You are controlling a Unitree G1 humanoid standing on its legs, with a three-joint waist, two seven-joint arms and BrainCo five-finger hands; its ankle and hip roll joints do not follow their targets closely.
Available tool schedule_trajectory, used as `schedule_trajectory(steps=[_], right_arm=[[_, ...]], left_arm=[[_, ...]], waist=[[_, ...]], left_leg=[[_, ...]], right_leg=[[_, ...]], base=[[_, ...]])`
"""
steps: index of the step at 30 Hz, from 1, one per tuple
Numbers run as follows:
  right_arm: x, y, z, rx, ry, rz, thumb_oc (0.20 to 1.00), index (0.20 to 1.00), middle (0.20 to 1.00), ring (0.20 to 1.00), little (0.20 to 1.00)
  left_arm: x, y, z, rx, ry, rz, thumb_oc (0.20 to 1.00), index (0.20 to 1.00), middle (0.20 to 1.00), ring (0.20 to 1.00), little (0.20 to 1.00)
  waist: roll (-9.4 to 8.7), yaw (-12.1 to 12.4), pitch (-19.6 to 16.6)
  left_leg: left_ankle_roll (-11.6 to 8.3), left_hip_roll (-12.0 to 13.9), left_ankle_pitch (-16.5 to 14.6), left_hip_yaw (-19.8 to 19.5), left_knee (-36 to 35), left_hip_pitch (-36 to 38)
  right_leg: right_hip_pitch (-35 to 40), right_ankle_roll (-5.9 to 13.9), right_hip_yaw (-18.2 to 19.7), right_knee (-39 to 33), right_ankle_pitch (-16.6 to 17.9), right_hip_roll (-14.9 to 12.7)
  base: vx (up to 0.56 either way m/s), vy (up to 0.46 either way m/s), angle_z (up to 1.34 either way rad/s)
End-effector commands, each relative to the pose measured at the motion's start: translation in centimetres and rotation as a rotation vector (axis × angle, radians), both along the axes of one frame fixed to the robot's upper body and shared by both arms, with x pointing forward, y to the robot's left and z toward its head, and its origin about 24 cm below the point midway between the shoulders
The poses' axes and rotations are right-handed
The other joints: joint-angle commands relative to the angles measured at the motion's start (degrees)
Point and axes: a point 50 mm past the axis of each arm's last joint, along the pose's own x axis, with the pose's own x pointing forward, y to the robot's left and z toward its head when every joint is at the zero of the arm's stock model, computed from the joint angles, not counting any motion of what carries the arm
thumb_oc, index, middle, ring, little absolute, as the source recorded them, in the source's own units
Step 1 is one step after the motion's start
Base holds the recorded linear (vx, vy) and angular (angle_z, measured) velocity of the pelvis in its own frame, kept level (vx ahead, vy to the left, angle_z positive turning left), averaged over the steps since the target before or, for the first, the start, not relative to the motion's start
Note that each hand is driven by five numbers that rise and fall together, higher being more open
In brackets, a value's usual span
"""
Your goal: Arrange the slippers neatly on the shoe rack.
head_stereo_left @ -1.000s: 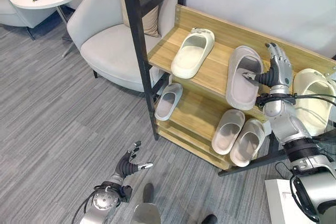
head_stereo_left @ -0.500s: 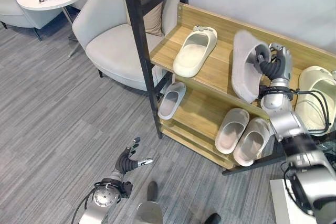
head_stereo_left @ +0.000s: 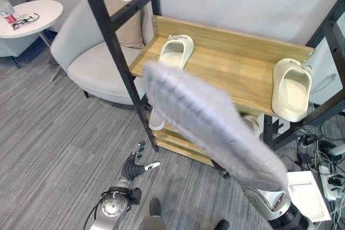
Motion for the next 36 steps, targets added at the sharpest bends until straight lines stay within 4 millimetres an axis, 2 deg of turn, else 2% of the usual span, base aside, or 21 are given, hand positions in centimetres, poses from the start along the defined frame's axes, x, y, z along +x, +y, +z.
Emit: schedule_trajectory(steps=[1, 5, 9, 11, 13, 15, 19, 21, 22, 24, 25, 29, 36], right_arm=[[1.2, 0.3, 1.8, -0.136, -0.192, -0.052, 0.2, 0.2, 0.2, 0.2, 0.2], [3.2, -1.9, -1.9, -0.444, -0.207, -0.352, 0.2, 0.2, 0.2, 0.2, 0.2], [5.5, -4.3, -3.2, -0.599, -0.244, -0.648, 0.2, 0.2, 0.2, 0.2, 0.2], [7.4, -4.7, -1.9, -0.591, -0.282, -0.764, 0.2, 0.2, 0.2, 0.2, 0.2], [9.3, -4.8, 0.9, -0.552, -0.36, -0.878, 0.2, 0.2, 0.2, 0.2, 0.2], [10.8, -5.5, 3.9, -0.533, -0.447, -0.987, 0.2, 0.2, 0.2, 0.2, 0.2], [12.8, -8.9, 8.5, -0.583, -0.577, -1.222, 0.2, 0.2, 0.2, 0.2, 0.2], [13.5, -10.6, 9.7, -0.631, -0.6, -1.325, 0.2, 0.2, 0.2, 0.2, 0.2], [13.9, -11.7, 10.1, -0.667, -0.597, -1.386, 0.2, 0.2, 0.2, 0.2, 0.2], [14.0, -12.1, 10.4, -0.675, -0.601, -1.413, 0.2, 0.2, 0.2, 0.2, 0.2], [14.3, -13.0, 10.7, -0.699, -0.587, -1.458, 0.2, 0.2, 0.2, 0.2, 0.2], [14.8, -14.9, 11.0, -0.715, -0.525, -1.556, 0.2, 0.2, 0.2, 0.2, 0.2], [15.5, -16.0, 11.0, -0.783, -0.475, -1.601, 0.2, 0.2, 0.2, 0.2, 0.2]], left_arm=[[2.2, 1.5, 2.8, 0.071, -0.164, 0.035, 1.0, 1.0, 1.0, 1.0, 1.0], [2.5, 1.5, 3.4, 0.077, -0.202, 0.077, 1.0, 1.0, 1.0, 1.0, 1.0], [3.3, 0.7, 4.7, 0.083, -0.271, 0.063, 1.0, 1.0, 1.0, 1.0, 1.0], [4.0, 0.1, 5.9, 0.084, -0.33, 0.031, 1.0, 1.0, 1.0, 1.0, 1.0], [4.9, -0.7, 7.5, 0.072, -0.41, -0.011, 1.0, 1.0, 1.0, 1.0, 1.0], [5.6, -1.4, 8.8, 0.052, -0.473, -0.039, 1.0, 1.0, 1.0, 1.0, 1.0], [6.4, -2.9, 10.9, 0.02, -0.575, -0.087, 1.0, 1.0, 1.0, 1.0, 1.0], [7.0, -3.8, 12.2, 0.021, -0.644, -0.111, 1.0, 1.0, 1.0, 1.0, 1.0], [7.3, -4.4, 13.3, 0.023, -0.697, -0.131, 1.0, 1.0, 1.0, 1.0, 1.0], [7.5, -4.8, 13.7, 0.023, -0.721, -0.14, 1.0, 1.0, 1.0, 1.0, 1.0], [7.7, -5.3, 14.9, 0.02, -0.773, -0.156, 1.0, 1.0, 1.0, 1.0, 1.0], [7.9, -6.3, 17.0, -0.011, -0.871, -0.175, 1.0, 1.0, 1.0, 1.0, 1.0], [7.8, -7.1, 18.6, -0.044, -0.942, -0.208, 1.0, 1.0, 1.0, 1.0, 1.0]], waist=[[-1.27, 1.41, 1.3], [-1.28, 2.28, 1.95], [-0.91, 3.79, 5.18], [-0.35, 4.93, 8.68], [1.05, 6.2, 13.03], [2.37, 6.59, 15.7], [3.64, 6.07, 16.1], [3.68, 5.99, 16.25], [3.5, 5.69, 16.47], [3.31, 5.66, 16.4], [3.24, 5.33, 16.65], [3.03, 4.99, 16.55], [3.39, 4.91, 16.36]], left_leg=[[-0.78, 0.59, -3.79, 0.25, 0.4, 2.03], [-1.45, 0.98, -4.63, -1.44, 0.23, 2.11], [-1.44, 1.0, -4.24, -3.55, 1.54, 0.01], [-1.39, 1.37, -4.37, -5.24, 4.75, -3.51], [-1.33, 1.98, -4.8, -7.33, 10.09, -9.04], [-1.11, 2.18, -5.73, -9.28, 14.88, -14.68], [-0.15, 1.57, -8.81, -10.64, 23.72, -23.74], [0.07, 1.82, -10.97, -11.09, 28.59, -28.69], [0.11, 1.97, -11.98, -11.17, 30.88, -31.08], [0.17, 1.96, -12.65, -11.18, 32.41, -32.97], [0.21, 2.02, -13.53, -11.28, 34.34, -35.16], [0.61, 1.81, -14.96, -11.83, 37.06, -39.54], [0.95, 1.03, -15.79, -12.45, 38.04, -42.39]], right_leg=[[4.21, 0.02, 0.04, 3.12, -7.38, 1.12], [4.83, 0.3, -0.44, 3.61, -8.88, 1.84], [3.34, 0.12, -1.31, 5.51, -9.88, 1.94], [0.77, -0.27, -1.84, 8.7, -10.6, 1.32], [-3.45, -0.88, -2.71, 13.53, -11.65, -0.36], [-8.3, -1.1, -3.17, 18.91, -12.79, -2.53], [-16.69, -1.5, -1.39, 28.57, -16.28, -5.77], [-21.4, -1.69, -0.13, 33.98, -18.55, -7.8], [-23.91, -1.67, 0.34, 36.5, -19.29, -8.77], [-25.72, -1.68, 0.73, 38.29, -19.94, -9.34], [-27.89, -1.63, 1.01, 40.24, -20.49, -10.08], [-31.6, -1.65, 1.06, 42.98, -21.4, -11.3], [-34.05, -1.62, 0.38, 44.5, -22.35, -12.52]], base=[[-0.03, -0.023, 0.14], [0.03, -0.045, 0.19], [-0.09, -0.045, 0.19], [-0.26, -0.078, 0.29], [-0.33, -0.059, 0.42], [-0.25, 0.004, 0.21], [-0.07, 0.102, 0.42], [0.0, 0.145, 0.31], [0.01, 0.121, -0.05], [0.02, 0.067, -0.05], [0.03, 0.06, 0.0], [0.02, 0.035, 0.0], [0.01, 0.006, 0.01]])
